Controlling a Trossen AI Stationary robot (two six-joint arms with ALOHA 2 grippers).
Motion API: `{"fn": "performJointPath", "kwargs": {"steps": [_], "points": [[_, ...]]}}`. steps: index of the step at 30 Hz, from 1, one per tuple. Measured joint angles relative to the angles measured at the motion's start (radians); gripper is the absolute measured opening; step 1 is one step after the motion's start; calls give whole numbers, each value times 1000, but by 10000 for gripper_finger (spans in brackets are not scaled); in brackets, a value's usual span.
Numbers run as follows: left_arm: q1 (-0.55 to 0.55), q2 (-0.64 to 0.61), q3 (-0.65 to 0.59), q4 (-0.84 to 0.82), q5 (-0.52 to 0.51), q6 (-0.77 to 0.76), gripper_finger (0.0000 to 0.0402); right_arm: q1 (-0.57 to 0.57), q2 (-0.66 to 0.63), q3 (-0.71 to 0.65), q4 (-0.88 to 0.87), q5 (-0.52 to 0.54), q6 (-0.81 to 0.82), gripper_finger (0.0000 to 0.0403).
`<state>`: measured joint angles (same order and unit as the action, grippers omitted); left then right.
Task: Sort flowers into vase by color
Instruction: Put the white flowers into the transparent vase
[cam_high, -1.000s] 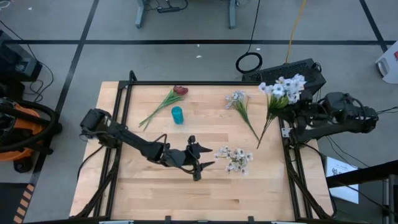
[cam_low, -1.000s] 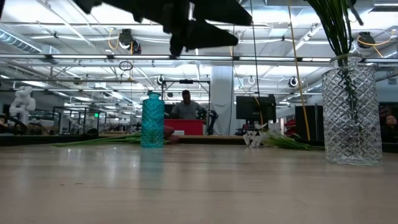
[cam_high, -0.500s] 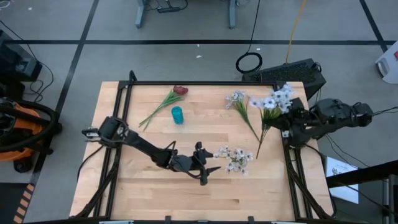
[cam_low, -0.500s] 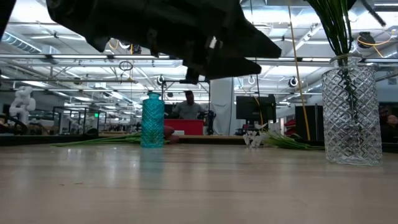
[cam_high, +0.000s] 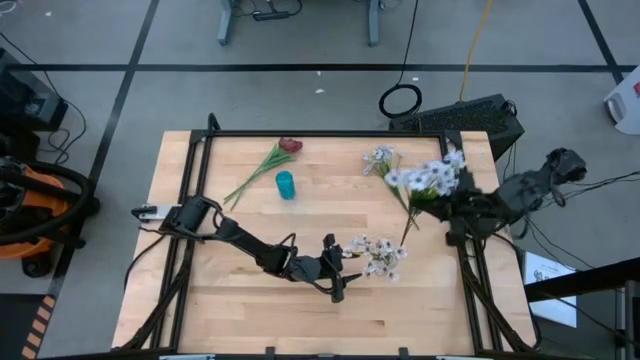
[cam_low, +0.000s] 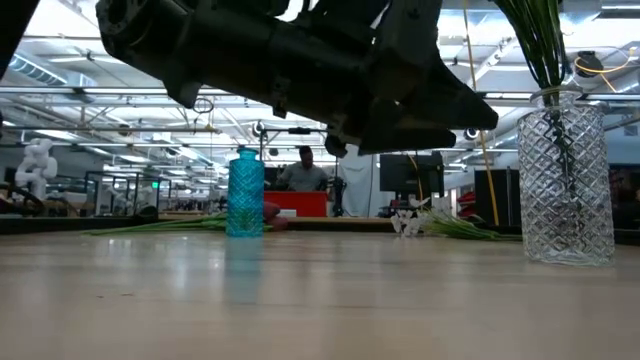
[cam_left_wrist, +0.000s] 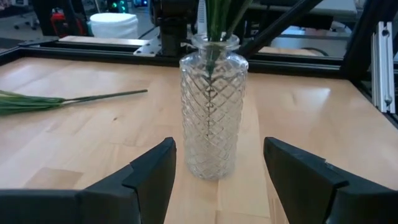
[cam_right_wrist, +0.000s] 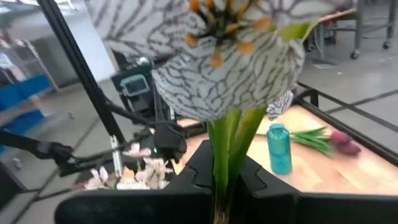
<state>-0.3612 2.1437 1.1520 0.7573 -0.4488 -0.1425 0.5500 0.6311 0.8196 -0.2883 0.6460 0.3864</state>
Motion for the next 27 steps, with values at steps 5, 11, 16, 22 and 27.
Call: {"fn": "performJointPath", "kwargs": {"steps": [5,11,16,22,27], "points": [[5,-2,3,1,0,2,248,112,92,0,79,150,9,2],[10,-2,3,0,30,-6,248,225,162,0,112,352,-10,2],[10,-2,3,21,43,-7,248,287,202,0,135,456,-9,2],[9,-2,4,33,55,-1,248,313,251,0,148,513,-15,2],[11,-2,5,48,65,28,248,319,292,0,148,536,-14,2]]}}
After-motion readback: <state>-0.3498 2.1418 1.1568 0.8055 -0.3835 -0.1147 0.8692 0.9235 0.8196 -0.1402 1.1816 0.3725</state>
